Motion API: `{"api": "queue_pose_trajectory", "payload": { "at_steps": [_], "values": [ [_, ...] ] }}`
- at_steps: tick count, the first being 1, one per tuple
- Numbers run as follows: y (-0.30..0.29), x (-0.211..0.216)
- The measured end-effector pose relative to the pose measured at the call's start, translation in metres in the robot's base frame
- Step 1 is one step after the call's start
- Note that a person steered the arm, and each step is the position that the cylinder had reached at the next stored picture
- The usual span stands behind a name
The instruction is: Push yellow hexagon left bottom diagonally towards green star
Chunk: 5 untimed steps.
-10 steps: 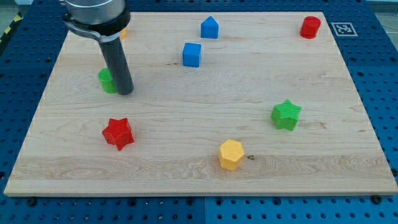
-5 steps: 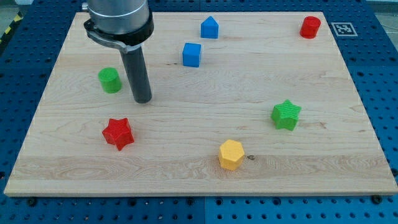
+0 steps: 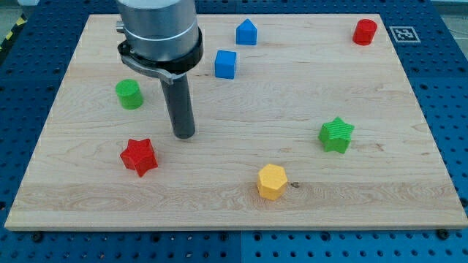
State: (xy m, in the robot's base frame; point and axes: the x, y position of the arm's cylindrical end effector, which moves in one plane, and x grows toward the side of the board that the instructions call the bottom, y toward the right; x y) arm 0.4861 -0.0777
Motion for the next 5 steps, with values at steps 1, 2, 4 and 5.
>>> {"api": "queue_pose_trajectory", "payload": {
  "at_steps": [1, 2, 4, 5],
  "values": [
    [0.016, 0.002],
    [0.034, 0.015],
    [0.040, 0.043],
    [0.040, 0.055]
  ]
}}
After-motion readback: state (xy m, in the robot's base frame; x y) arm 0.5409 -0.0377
